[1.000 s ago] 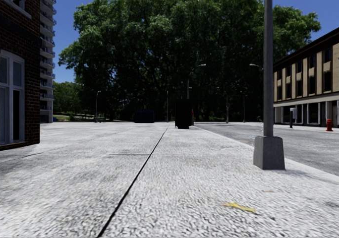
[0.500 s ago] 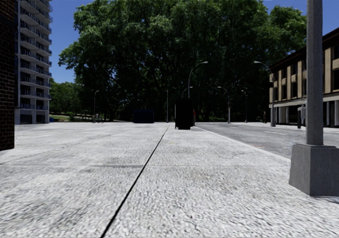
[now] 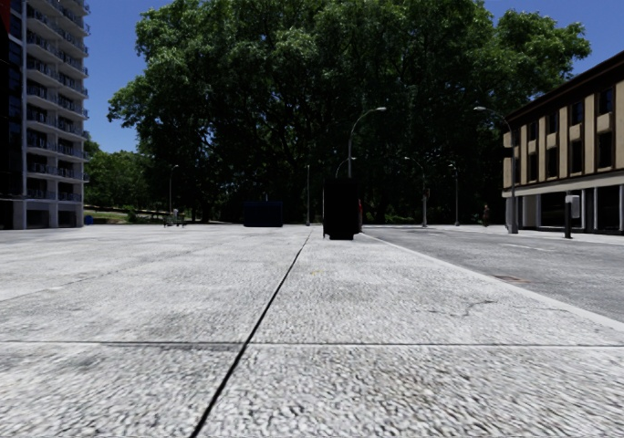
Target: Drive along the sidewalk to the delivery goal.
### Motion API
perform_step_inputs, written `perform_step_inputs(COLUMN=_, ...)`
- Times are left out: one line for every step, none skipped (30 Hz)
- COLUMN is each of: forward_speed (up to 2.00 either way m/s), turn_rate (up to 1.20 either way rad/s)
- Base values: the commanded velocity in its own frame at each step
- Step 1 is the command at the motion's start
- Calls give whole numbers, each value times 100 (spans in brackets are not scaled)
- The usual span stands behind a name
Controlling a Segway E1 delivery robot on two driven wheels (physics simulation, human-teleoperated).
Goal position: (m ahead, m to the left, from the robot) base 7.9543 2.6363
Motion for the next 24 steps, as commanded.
perform_step_inputs(forward_speed=200, turn_rate=0)
perform_step_inputs(forward_speed=200, turn_rate=0)
perform_step_inputs(forward_speed=200, turn_rate=0)
perform_step_inputs(forward_speed=200, turn_rate=0)
perform_step_inputs(forward_speed=200, turn_rate=0)
perform_step_inputs(forward_speed=200, turn_rate=0)
perform_step_inputs(forward_speed=200, turn_rate=0)
perform_step_inputs(forward_speed=200, turn_rate=0)
perform_step_inputs(forward_speed=200, turn_rate=0)
perform_step_inputs(forward_speed=200, turn_rate=0)
perform_step_inputs(forward_speed=200, turn_rate=0)
perform_step_inputs(forward_speed=200, turn_rate=0)
perform_step_inputs(forward_speed=200, turn_rate=0)
perform_step_inputs(forward_speed=200, turn_rate=0)
perform_step_inputs(forward_speed=200, turn_rate=0)
perform_step_inputs(forward_speed=200, turn_rate=0)
perform_step_inputs(forward_speed=200, turn_rate=0)
perform_step_inputs(forward_speed=200, turn_rate=0)
perform_step_inputs(forward_speed=200, turn_rate=0)
perform_step_inputs(forward_speed=200, turn_rate=0)
perform_step_inputs(forward_speed=200, turn_rate=0)
perform_step_inputs(forward_speed=200, turn_rate=0)
perform_step_inputs(forward_speed=200, turn_rate=0)
perform_step_inputs(forward_speed=200, turn_rate=0)
